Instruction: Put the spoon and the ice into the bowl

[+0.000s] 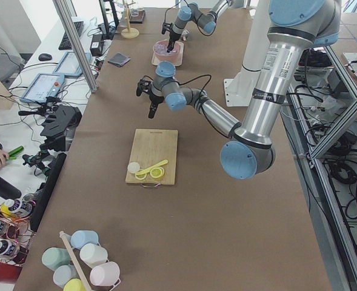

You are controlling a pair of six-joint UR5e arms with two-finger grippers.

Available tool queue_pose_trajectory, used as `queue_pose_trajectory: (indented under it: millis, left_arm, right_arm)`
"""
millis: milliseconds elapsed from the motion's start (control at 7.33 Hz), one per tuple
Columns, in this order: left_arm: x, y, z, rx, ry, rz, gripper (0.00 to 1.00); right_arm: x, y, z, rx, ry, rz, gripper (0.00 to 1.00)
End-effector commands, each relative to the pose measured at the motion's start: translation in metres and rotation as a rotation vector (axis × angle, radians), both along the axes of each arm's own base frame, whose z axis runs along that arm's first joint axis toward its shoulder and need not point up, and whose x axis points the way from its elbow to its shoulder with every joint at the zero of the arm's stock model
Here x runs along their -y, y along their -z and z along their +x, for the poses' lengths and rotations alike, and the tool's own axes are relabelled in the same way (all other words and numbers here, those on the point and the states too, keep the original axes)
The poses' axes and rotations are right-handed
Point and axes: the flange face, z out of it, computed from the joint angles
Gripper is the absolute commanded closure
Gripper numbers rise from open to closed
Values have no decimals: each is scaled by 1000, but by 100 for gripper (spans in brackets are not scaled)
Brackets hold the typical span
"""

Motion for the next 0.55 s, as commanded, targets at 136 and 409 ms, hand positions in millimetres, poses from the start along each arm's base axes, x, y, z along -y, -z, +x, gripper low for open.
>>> queue_pose_trajectory:
  millis: [136, 409]
  left_arm:
    - [0, 0, 0, 0, 1, -2, 0]
    - [0, -1, 0, 1, 1, -3, 0]
  right_arm:
    - [-2, -9, -2, -28, 29, 8, 53]
    - [-6, -7, -8, -34, 35, 19, 54]
